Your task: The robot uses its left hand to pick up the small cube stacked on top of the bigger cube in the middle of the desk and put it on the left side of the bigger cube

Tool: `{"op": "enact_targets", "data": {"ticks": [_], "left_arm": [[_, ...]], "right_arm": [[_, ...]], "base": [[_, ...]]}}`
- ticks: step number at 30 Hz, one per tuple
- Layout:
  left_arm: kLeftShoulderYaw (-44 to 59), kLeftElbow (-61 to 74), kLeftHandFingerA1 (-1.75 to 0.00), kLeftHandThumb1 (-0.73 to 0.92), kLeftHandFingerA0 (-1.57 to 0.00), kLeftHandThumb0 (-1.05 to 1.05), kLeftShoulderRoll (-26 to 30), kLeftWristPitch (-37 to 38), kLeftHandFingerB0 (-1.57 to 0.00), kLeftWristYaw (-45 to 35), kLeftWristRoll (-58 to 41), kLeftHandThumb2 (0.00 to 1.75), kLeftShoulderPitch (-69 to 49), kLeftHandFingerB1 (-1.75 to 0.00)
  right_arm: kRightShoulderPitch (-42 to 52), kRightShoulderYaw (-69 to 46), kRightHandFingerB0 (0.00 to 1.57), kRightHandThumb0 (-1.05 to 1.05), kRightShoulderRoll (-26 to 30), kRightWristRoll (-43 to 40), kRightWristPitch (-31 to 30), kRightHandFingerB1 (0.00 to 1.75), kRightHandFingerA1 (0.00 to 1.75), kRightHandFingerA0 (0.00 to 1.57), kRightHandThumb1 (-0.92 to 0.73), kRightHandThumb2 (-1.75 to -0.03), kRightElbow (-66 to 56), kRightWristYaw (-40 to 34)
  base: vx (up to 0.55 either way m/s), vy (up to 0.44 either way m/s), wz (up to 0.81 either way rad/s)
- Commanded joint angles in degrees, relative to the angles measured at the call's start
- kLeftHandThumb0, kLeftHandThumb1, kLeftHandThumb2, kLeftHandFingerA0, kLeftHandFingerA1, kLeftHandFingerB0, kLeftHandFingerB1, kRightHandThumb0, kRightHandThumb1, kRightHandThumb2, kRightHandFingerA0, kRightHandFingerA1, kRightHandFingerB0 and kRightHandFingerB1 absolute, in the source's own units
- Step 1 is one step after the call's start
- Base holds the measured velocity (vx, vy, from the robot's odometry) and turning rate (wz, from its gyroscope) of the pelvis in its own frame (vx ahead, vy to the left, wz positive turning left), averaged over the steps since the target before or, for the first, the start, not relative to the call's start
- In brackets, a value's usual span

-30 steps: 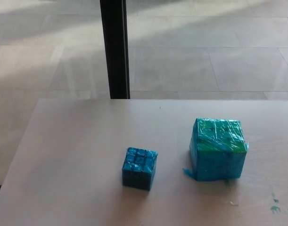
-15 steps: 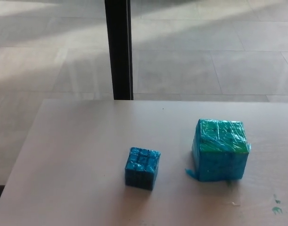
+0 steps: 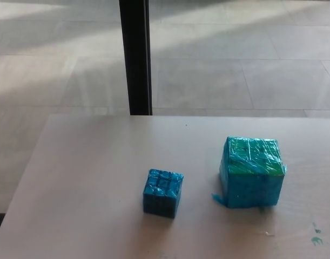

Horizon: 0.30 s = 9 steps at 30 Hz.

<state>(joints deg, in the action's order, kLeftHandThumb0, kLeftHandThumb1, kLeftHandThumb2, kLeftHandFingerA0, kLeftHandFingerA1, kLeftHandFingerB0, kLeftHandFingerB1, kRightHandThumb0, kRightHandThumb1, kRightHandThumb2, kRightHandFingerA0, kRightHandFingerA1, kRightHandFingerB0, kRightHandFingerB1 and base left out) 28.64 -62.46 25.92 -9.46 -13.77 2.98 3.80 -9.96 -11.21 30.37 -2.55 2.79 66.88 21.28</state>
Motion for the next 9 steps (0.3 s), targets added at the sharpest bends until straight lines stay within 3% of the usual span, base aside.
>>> {"op": "enact_targets", "data": {"ticks": [1,2,3,4,9], "left_arm": [[-2.6,0.7,-0.6,0.92,-0.14,-0.84,2.3,1.1,-0.15,-2.0,-1.7,0.69,-1.4,-0.41],[-2.8,0.4,-0.58,0.92,-0.15,-0.83,2.5,0.9,-0.17,-1.8,-2.1,0.68,-1.5,-0.4],[-2.9,0.3,-0.58,0.92,-0.15,-0.83,2.5,0.8,-0.17,-1.7,-2.3,0.68,-1.5,-0.4],[-3.0,0.3,-0.58,0.92,-0.16,-0.84,2.5,0.3,-0.2,-1.4,-2.8,0.68,-1.5,-0.4],[-4.0,0.1,-0.56,0.91,-0.18,-0.83,3.0,0.3,-0.19,-0.8,-3.1,0.67,-1.9,-0.38]], "right_arm": [[0.9,-0.5,0.31,-0.47,0.2,-0.4,-0.2,0.51,0.67,0.52,-0.54,-0.87,-0.3,-0.5],[1.3,-0.3,0.37,-0.44,0.2,-0.3,0.6,0.38,0.61,0.56,-0.68,-0.6,-0.3,-0.3],[1.5,-0.2,0.37,-0.44,0.2,-0.2,0.9,0.38,0.61,0.56,-0.68,-0.6,-0.3,-0.3],[1.4,0.2,0.31,-0.5,0.3,0.3,0.9,0.51,0.68,0.52,-0.53,-0.88,-0.3,-0.4],[1.7,0.7,0.29,-0.49,0.3,0.7,1.2,0.5,0.67,0.5,-0.55,-0.89,-0.5,0.0]], "base": [[0.0,0.0,0.0],[0.0,0.0,0.0],[0.0,0.0,0.0],[0.0,0.0,0.0],[0.0,0.0,0.0]]}}
